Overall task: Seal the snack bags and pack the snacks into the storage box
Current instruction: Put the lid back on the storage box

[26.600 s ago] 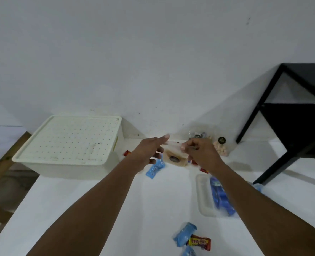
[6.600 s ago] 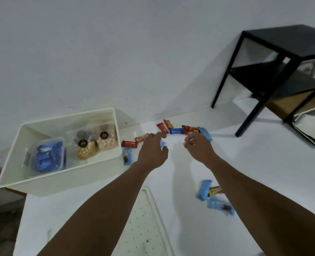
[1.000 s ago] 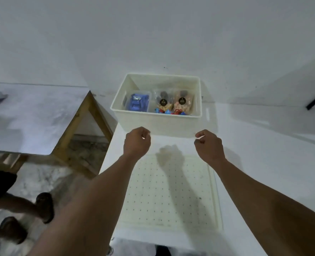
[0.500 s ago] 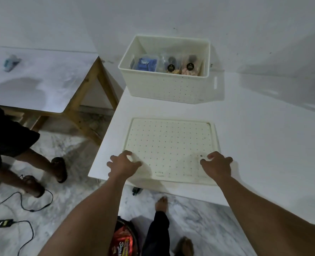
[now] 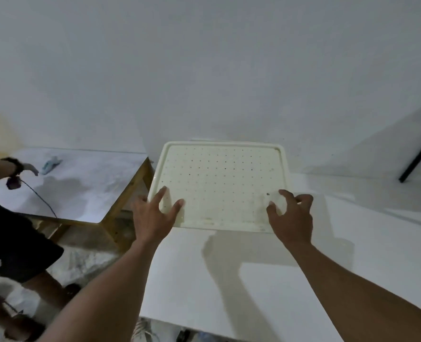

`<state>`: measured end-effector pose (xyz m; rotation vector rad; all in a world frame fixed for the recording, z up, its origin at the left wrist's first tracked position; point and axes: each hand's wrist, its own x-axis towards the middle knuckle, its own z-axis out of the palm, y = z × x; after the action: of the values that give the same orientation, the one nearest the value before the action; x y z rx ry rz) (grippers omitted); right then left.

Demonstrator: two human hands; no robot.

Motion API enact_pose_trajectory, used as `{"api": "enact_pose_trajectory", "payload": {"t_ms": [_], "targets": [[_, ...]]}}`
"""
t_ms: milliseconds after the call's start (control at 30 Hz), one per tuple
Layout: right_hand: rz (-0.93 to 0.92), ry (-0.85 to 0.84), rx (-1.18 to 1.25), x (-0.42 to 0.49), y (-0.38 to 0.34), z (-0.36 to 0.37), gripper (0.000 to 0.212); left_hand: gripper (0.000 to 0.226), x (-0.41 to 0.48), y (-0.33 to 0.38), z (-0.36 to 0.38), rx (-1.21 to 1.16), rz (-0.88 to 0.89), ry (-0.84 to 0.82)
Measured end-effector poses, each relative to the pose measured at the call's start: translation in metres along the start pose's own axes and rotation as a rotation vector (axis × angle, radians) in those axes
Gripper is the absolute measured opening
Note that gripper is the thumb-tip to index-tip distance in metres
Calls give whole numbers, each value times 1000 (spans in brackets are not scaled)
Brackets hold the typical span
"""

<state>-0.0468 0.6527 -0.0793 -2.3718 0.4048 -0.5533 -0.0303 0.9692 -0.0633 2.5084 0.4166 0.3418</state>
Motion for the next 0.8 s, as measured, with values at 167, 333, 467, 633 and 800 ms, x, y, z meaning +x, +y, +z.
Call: {"api": "enact_pose_trajectory", "payload": {"t_ms": [167, 333, 467, 633, 800], "targets": [[27, -14, -25, 81, -20, 25, 44, 75, 86, 26, 23, -13, 13, -39], [89, -32, -52, 152, -21, 83, 43, 92, 195, 16, 87, -52, 0, -142], [151, -61, -101, 194, -11, 131, 45, 78, 245, 25, 122, 156, 60, -167], [200, -147, -306, 199, 1, 175, 50, 71, 264, 21, 156, 200, 141, -259], [215, -112, -340, 197, -1, 183, 46, 70, 266, 20, 159, 148, 143, -269]]}}
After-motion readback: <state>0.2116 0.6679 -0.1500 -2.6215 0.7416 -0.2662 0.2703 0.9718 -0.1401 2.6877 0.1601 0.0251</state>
